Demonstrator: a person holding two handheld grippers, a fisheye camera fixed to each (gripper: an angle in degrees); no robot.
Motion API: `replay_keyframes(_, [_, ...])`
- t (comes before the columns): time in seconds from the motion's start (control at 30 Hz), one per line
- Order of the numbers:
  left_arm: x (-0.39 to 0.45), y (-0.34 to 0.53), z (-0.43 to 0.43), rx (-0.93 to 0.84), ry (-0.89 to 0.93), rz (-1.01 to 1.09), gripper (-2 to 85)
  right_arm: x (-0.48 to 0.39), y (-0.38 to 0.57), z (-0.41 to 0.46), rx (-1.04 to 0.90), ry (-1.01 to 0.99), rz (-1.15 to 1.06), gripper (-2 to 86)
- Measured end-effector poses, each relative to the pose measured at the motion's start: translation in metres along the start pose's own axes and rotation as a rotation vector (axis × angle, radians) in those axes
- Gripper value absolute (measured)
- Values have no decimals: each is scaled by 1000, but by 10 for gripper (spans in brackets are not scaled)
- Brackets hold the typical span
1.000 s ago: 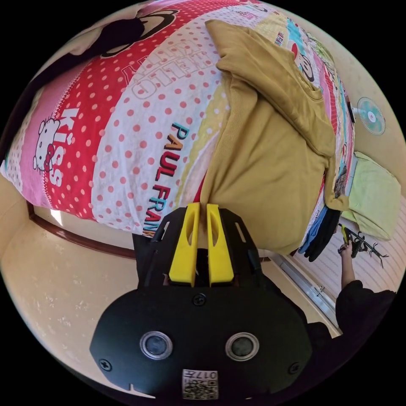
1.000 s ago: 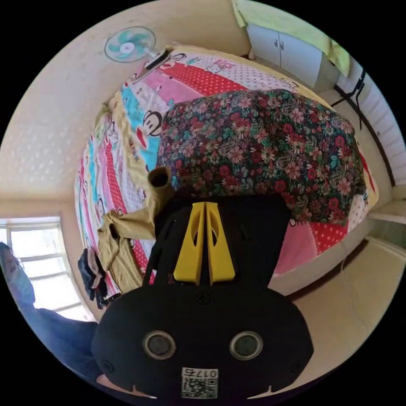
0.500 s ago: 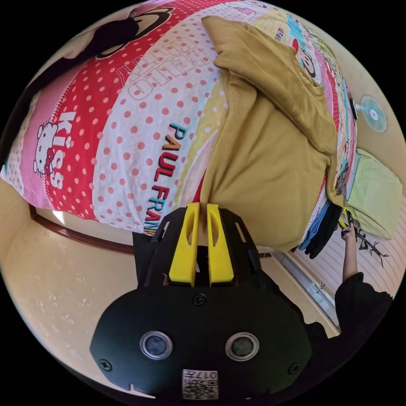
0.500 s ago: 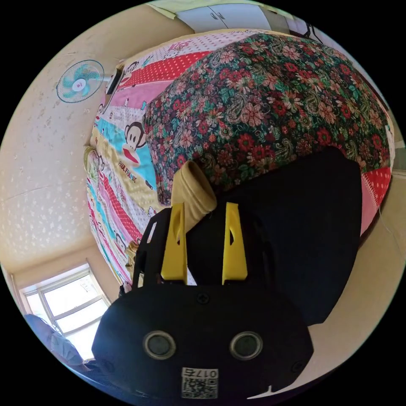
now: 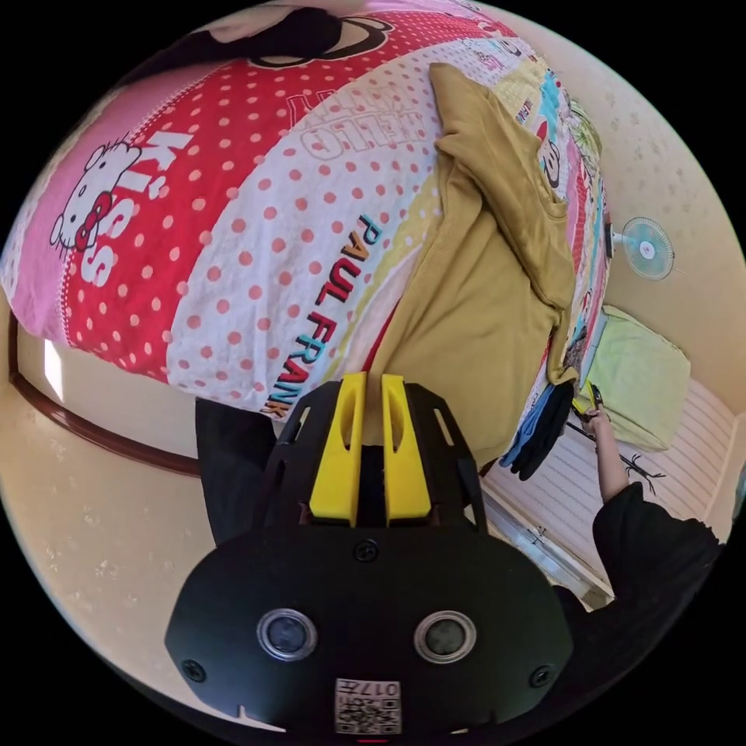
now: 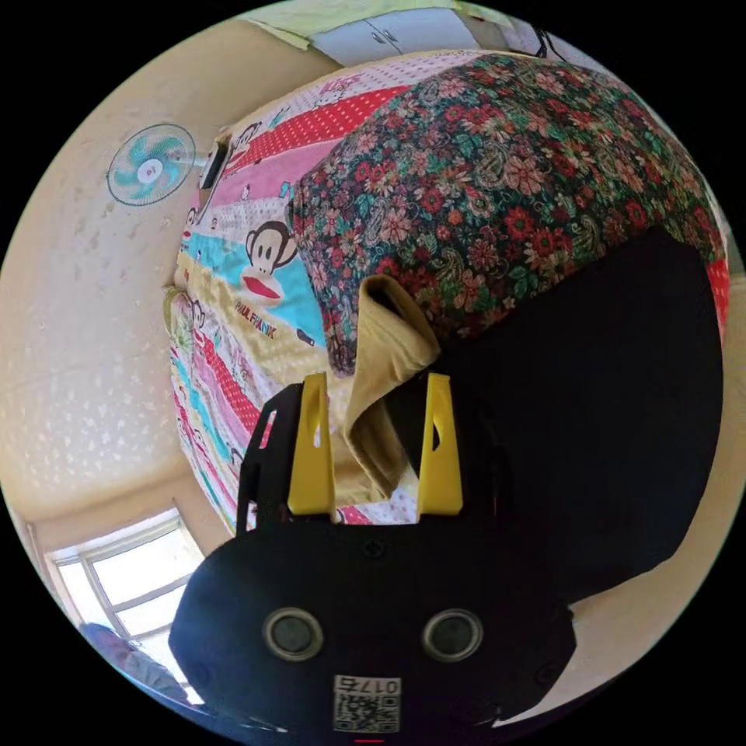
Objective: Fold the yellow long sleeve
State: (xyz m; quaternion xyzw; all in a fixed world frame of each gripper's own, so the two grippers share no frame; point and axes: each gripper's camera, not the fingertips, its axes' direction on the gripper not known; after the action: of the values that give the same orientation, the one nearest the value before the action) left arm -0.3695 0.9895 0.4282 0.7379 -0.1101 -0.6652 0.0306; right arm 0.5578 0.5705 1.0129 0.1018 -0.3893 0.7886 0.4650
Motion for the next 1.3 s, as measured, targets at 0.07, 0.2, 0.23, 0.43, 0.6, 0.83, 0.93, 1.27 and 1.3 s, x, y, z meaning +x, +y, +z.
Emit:
replay_keyframes(0.07, [-14,5,-2,-5,42,-9,48,-3,-9,22,-17,138,-48,79])
replay_keyframes(0.2, [-35,10,-8,-20,91,-8,43,-2,-2,14,109,19,33,43])
replay_keyframes(0.23, [-41,13,-10,-21,87,-10,40,-16,10,3,202,-99,-33,40])
replay_keyframes(0.43, [-66,29,-24,11,97,28,51,-150,101,5,76,-522,-623,34])
replay_keyframes(0.6, [-77,35,-36,27,134,67,70,-236,228,88,-251,-835,-979,34])
replay_keyframes(0.83, [-97,42,-42,17,132,115,99,-211,401,317,-825,-667,-993,38])
replay_keyframes(0.93, [-113,48,-56,26,116,163,102,-172,382,296,-755,-731,-948,31])
replay_keyframes(1.27, [-135,41,13,-354,-56,453,169,5,316,205,-737,411,-886,116])
replay_keyframes(1.3, [-132,40,15,-359,-57,467,173,16,319,203,-753,446,-879,117])
